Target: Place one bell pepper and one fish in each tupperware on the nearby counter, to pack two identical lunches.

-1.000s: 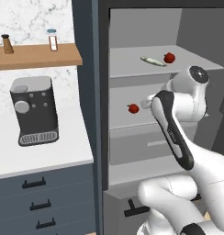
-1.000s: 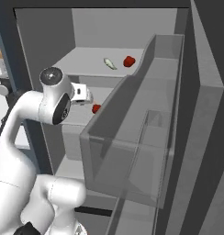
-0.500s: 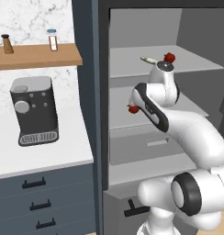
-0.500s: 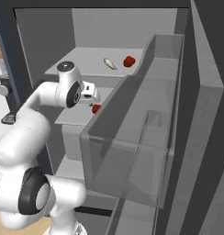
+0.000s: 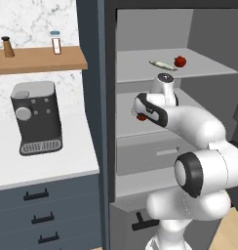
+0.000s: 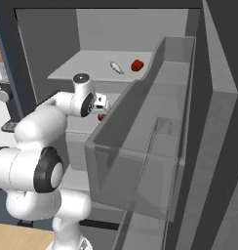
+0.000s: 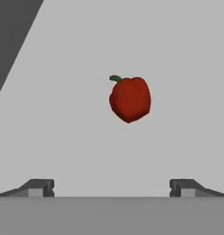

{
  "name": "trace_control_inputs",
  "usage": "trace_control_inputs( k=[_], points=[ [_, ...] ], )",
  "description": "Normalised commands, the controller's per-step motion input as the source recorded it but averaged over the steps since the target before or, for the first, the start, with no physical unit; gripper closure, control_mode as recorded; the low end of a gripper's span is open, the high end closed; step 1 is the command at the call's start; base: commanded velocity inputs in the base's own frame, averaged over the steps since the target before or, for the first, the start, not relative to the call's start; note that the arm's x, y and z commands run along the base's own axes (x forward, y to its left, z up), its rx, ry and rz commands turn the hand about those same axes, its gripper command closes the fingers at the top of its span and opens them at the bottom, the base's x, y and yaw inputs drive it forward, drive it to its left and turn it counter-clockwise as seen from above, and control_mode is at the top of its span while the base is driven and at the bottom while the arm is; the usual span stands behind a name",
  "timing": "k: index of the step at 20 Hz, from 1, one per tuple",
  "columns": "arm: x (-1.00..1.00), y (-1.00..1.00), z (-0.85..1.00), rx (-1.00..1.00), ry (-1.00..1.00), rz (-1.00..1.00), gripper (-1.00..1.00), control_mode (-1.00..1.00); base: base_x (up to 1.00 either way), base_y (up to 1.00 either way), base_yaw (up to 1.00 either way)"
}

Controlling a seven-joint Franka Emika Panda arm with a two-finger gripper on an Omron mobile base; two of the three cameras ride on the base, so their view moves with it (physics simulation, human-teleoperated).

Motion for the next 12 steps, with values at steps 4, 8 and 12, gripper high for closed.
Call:
trace_control_inputs(
  k=[4, 8, 12],
  points=[
    [0.15, -0.06, 0.00, 0.01, 0.00, 0.08, -1.00, -1.00, 0.00, 0.00, 0.00],
    [0.20, -0.06, -0.02, 0.00, 0.05, 0.03, -1.00, -1.00, 0.00, 0.00, 0.00],
    [0.34, 0.00, -0.12, 0.00, 0.03, 0.00, -1.00, -1.00, 0.00, 0.00, 0.00]
  ],
)
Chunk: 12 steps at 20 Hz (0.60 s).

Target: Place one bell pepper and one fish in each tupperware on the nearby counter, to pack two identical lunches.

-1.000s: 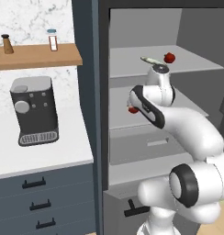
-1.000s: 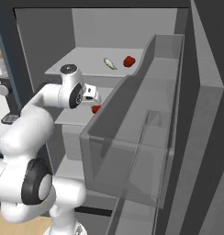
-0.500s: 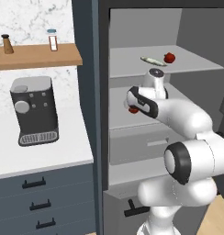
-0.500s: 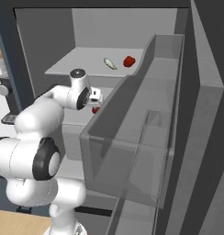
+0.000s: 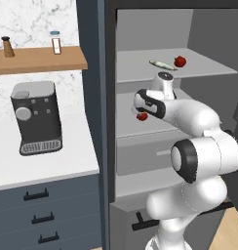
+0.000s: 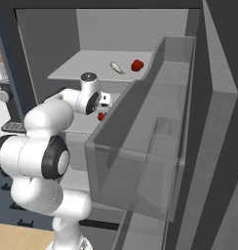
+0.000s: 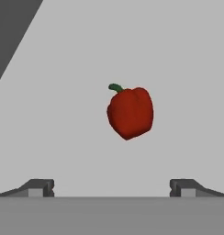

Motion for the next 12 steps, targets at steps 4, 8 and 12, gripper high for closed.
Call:
trace_control_inputs(
  k=[4, 8, 12],
  points=[
    [0.24, 0.00, -0.12, 0.00, 0.00, 0.00, -1.00, -1.00, 0.00, 0.00, 0.00],
    [0.19, 0.00, -0.29, 0.00, 0.00, 0.00, -1.00, -1.00, 0.00, 0.00, 0.00],
    [0.18, 0.00, -0.29, 0.00, 0.00, 0.00, -1.00, -1.00, 0.00, 0.00, 0.00]
  ],
)
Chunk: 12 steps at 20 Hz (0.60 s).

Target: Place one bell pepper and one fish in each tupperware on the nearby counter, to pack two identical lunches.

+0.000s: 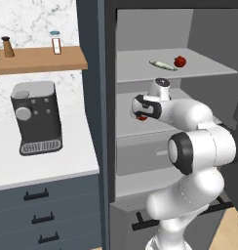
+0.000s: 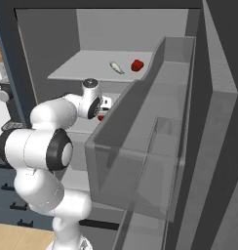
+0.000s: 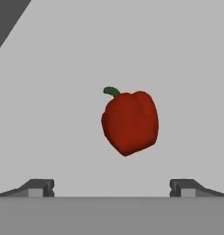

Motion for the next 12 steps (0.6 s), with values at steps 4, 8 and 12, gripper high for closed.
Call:
trace_control_inputs(
  k=[4, 8, 12],
  points=[
    [0.23, 0.00, -0.09, 0.00, 0.00, 0.00, -1.00, -1.00, 0.00, 0.00, 0.00],
    [0.30, 0.00, 0.03, 0.00, 0.00, 0.00, -1.00, -1.00, 0.00, 0.00, 0.00],
    [0.30, -0.04, -0.01, 0.00, 0.01, 0.00, -1.00, -1.00, 0.00, 0.00, 0.00]
  ],
)
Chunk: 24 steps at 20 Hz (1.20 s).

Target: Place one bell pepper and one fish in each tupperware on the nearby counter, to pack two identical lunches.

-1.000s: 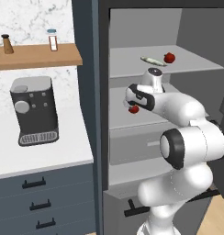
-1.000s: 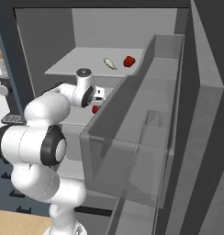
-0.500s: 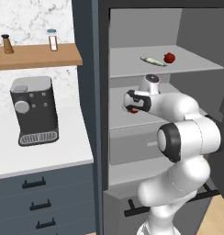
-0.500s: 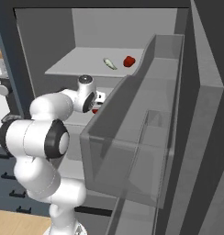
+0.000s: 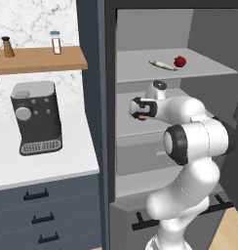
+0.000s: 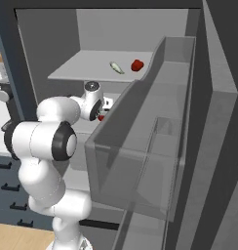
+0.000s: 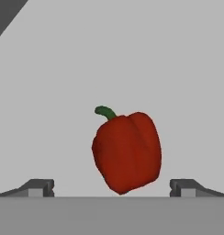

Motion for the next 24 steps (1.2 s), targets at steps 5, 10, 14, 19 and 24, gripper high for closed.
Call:
trace_control_inputs(
  k=[5, 10, 14, 19, 24],
  points=[
    [0.20, -0.03, -0.10, 0.00, 0.00, 0.00, -1.00, -1.00, 0.00, 0.00, 0.00],
    [0.10, -0.02, -0.01, 0.00, 0.00, 0.00, -1.00, -1.00, 0.00, 0.00, 0.00],
    [0.05, 0.00, -0.08, 0.00, 0.00, 0.00, -1.00, -1.00, 0.00, 0.00, 0.00],
    [0.03, 0.00, -0.18, 0.00, 0.00, 0.00, -1.00, -1.00, 0.00, 0.00, 0.00],
    [0.01, 0.00, -0.05, 0.00, 0.00, 0.00, -1.00, -1.00, 0.00, 0.00, 0.00]
  ],
)
